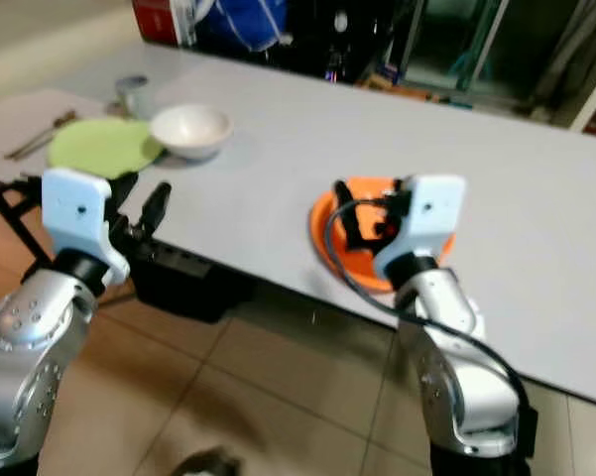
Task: Setting the table
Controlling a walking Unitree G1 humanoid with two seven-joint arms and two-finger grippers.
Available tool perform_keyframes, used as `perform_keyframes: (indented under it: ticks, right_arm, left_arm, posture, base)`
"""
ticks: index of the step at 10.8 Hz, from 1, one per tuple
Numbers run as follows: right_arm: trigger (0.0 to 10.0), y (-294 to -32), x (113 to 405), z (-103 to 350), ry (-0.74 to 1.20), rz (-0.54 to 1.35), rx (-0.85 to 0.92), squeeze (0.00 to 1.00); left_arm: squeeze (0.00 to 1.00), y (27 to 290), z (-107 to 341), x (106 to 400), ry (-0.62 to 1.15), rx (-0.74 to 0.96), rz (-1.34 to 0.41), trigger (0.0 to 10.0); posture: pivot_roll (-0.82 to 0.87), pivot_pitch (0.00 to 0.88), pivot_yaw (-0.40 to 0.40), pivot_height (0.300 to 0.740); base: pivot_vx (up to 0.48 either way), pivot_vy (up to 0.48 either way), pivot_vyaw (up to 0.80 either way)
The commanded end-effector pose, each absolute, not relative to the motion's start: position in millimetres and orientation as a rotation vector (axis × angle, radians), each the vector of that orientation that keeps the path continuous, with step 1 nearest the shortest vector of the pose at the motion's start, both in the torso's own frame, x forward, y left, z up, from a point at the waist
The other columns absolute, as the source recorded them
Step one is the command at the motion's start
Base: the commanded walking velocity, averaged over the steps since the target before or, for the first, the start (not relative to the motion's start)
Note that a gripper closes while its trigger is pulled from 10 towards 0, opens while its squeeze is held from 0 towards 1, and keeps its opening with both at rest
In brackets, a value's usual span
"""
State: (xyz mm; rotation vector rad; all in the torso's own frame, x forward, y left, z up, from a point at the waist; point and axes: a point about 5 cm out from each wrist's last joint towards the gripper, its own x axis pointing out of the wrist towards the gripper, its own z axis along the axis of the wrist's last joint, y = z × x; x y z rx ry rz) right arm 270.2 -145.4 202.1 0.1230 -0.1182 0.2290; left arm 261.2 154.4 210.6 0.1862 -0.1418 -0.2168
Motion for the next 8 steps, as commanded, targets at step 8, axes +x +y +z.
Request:
perform_keyframes:
  ticks: [8]
  right_arm:
    - [10.0, -140.2, 272.9, 202.1, -0.138, 0.256, 0.113, 0.00]
  left_arm:
    - [0.00, 157.1, 206.3, 261.9, -0.131, 0.177, -0.177, 10.0]
  posture:
    - [0.04, 0.032, -0.020, 0.740]
  base:
    - [0.000, 0.378, 0.80]
